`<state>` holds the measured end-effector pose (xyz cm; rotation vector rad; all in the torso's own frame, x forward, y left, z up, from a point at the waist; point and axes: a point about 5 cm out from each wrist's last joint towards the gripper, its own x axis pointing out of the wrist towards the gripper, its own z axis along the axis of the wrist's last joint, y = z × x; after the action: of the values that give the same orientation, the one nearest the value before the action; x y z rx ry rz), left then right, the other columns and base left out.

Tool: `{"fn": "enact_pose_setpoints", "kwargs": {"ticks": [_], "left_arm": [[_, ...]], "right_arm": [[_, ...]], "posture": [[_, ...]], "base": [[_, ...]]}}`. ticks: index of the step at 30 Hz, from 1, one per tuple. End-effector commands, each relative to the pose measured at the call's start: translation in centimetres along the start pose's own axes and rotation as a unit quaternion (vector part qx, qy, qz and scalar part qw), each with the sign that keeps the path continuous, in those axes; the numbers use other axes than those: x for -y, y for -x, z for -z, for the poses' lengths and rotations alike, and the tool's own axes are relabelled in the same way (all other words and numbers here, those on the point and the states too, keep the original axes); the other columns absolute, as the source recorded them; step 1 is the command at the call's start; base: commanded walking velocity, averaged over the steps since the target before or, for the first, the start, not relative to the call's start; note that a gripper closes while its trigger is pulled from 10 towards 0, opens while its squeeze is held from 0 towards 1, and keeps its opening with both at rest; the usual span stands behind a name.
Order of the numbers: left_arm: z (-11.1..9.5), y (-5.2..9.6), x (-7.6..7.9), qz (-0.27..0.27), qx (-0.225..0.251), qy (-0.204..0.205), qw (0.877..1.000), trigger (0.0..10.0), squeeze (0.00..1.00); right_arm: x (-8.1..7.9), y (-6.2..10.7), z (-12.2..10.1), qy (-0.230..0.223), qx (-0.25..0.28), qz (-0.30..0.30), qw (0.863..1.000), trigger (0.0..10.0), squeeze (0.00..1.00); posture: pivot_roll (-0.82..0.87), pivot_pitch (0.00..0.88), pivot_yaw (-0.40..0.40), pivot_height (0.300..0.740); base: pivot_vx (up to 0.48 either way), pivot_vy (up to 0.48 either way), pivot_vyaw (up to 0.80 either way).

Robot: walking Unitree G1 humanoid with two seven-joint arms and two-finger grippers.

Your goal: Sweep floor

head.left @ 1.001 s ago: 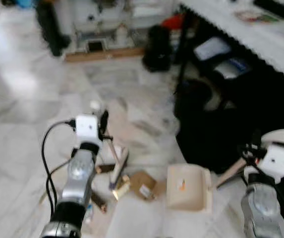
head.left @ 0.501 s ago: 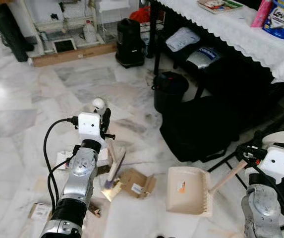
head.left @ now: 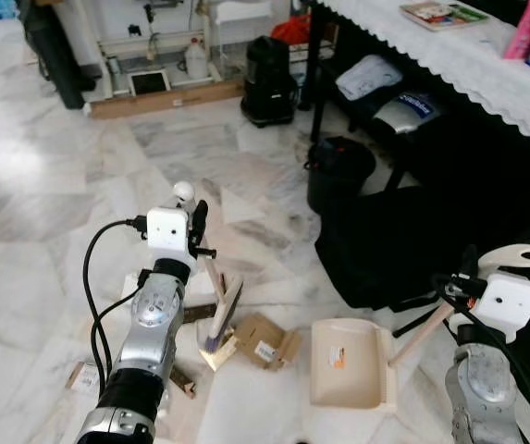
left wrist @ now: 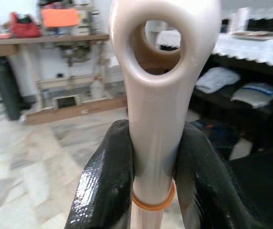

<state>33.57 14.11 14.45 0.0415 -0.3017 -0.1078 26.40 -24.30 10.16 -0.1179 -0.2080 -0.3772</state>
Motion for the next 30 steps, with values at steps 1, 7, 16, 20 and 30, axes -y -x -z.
{"fn": "enact_pose_setpoints", "kwargs": {"ticks": [1, 7, 16, 20, 30], "left_arm": [[-0.44, -0.37, -0.13, -0.001, 0.007, -0.005, 1.000, 10.0, 0.00], [-0.50, -0.41, -0.09, -0.003, 0.009, -0.003, 1.000, 10.0, 0.00], [-0.54, -0.45, -0.15, -0.001, 0.010, -0.004, 1.000, 10.0, 0.00], [-0.58, -0.48, -0.15, -0.002, 0.011, -0.004, 1.000, 10.0, 0.00], [-0.63, -0.48, -0.13, -0.003, 0.013, -0.004, 1.000, 10.0, 0.00]], "right_arm": [[0.09, -0.23, -0.34, -0.007, 0.008, 0.006, 1.000, 10.0, 0.00], [0.04, -0.27, -0.35, 0.001, 0.008, -0.001, 1.000, 10.0, 0.00], [0.00, -0.14, -0.25, -0.008, 0.005, 0.003, 1.000, 10.0, 0.00], [0.00, -0.18, -0.26, -0.008, 0.005, 0.002, 1.000, 10.0, 0.00], [-0.03, -0.16, -0.24, -0.009, 0.005, 0.000, 1.000, 10.0, 0.00]], "posture": [[0.02, 0.102, -0.003, 0.740], [0.02, 0.102, -0.003, 0.740], [0.02, 0.105, -0.002, 0.740], [0.02, 0.106, -0.001, 0.740], [0.02, 0.108, -0.002, 0.740]], "base": [[0.000, 0.000, 0.00], [0.000, 0.000, 0.00], [0.000, 0.000, 0.24], [0.000, 0.000, 0.00], [0.201, 0.000, 0.00]]}}
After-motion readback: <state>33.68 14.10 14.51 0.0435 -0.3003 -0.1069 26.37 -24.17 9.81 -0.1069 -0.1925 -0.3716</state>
